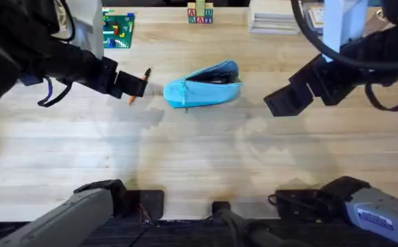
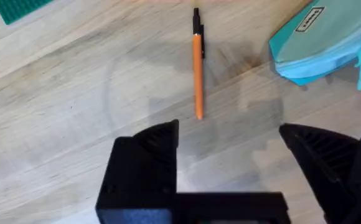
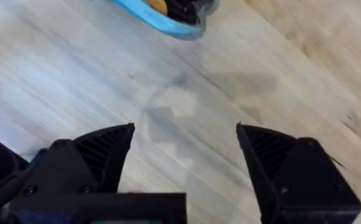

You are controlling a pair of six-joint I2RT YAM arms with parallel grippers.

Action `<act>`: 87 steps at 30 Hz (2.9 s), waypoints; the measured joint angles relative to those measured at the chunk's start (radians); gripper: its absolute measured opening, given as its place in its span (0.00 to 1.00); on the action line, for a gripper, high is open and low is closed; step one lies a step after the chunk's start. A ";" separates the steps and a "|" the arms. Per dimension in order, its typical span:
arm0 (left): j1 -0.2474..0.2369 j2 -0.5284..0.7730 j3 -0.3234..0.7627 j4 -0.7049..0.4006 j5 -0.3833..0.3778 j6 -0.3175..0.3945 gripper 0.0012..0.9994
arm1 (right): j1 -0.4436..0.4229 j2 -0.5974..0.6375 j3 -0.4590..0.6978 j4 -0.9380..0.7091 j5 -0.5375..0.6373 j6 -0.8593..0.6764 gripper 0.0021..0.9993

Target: Unzip the bag, pick up the pens from the table one at a time and place them inside, then zip the bag closed.

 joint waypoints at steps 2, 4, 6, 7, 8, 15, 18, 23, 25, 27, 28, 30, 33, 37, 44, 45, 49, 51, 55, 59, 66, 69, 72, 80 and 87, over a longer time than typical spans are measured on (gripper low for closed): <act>-0.007 0.025 0.000 0.009 -0.004 0.000 0.99 | 0.000 0.000 -0.012 0.025 -0.023 0.015 1.00; -0.023 0.050 0.000 0.016 -0.018 0.000 0.99 | 0.000 0.000 -0.022 0.044 -0.038 0.025 1.00; -0.048 0.075 0.000 0.024 -0.047 0.000 0.99 | 0.000 0.000 -0.035 0.052 -0.048 0.033 1.00; -0.057 0.084 0.000 0.028 -0.059 0.000 0.99 | 0.000 0.000 -0.041 0.053 -0.050 0.036 1.00; -0.067 0.095 0.000 0.034 -0.067 0.000 0.99 | 0.000 0.000 -0.051 0.054 -0.053 0.040 1.00; -0.078 0.157 0.000 0.078 -0.107 0.001 0.99 | 0.000 0.000 -0.111 0.090 -0.062 0.062 1.00; -0.078 0.196 0.000 0.108 -0.110 0.006 0.99 | 0.000 0.000 -0.122 0.092 -0.062 0.069 1.00; -0.078 0.286 0.000 0.177 -0.139 0.008 0.99 | 0.000 0.000 -0.123 0.089 -0.068 0.074 1.00; -0.078 0.315 0.000 0.206 -0.161 0.008 0.99 | 0.000 0.000 -0.123 0.088 -0.069 0.074 1.00; -0.078 0.336 0.000 0.240 -0.176 0.008 0.99 | 0.000 0.000 -0.123 0.087 -0.068 0.075 1.00; -0.078 0.345 0.000 0.256 -0.184 0.008 0.99 | 0.000 0.000 -0.123 0.085 -0.069 0.077 1.00; -0.078 0.356 0.000 0.285 -0.190 0.008 0.99 | 0.000 0.000 -0.123 0.084 -0.069 0.077 1.00; -0.078 0.372 0.002 0.310 -0.192 0.008 0.99 | 0.000 0.000 -0.123 0.083 -0.069 0.077 1.00; -0.078 0.413 0.004 0.315 -0.187 0.008 0.99 | 0.000 0.000 -0.123 0.081 -0.069 0.077 1.00; -0.094 0.456 0.009 0.331 -0.181 0.004 0.99 | 0.000 0.000 -0.123 0.081 -0.069 0.077 1.00; -0.100 0.456 0.009 0.334 -0.181 0.003 0.99 | 0.000 0.000 -0.123 0.080 -0.069 0.077 1.00; -0.109 0.461 0.013 0.332 -0.181 0.003 0.97 | 0.000 0.000 -0.123 0.080 -0.069 0.077 1.00; -0.110 0.463 0.014 0.325 -0.176 0.000 0.92 | 0.000 0.000 -0.123 0.077 -0.069 0.077 1.00; -0.112 0.466 0.016 0.312 -0.160 -0.003 0.78 | 0.000 0.000 -0.123 0.057 -0.069 0.077 1.00; -0.118 0.467 0.016 0.294 -0.156 -0.005 0.54 | 0.000 0.000 -0.123 0.050 -0.069 0.077 1.00; -0.118 0.467 0.016 0.272 -0.154 -0.005 0.06 | 0.000 0.000 -0.123 0.042 -0.069 0.077 1.00; -0.118 0.467 0.018 0.271 -0.156 -0.005 0.04 | 0.000 0.000 -0.123 0.042 -0.069 0.077 1.00; -0.118 0.467 0.019 0.270 -0.157 -0.005 0.04 | 0.000 0.000 -0.123 0.039 -0.069 0.077 1.00; -0.118 0.467 0.021 0.264 -0.157 -0.005 0.04 | 0.000 0.000 -0.123 0.028 -0.069 0.077 1.00; -0.117 0.462 0.064 0.240 -0.161 -0.016 0.04 | 0.000 0.000 -0.123 0.028 -0.069 0.077 1.00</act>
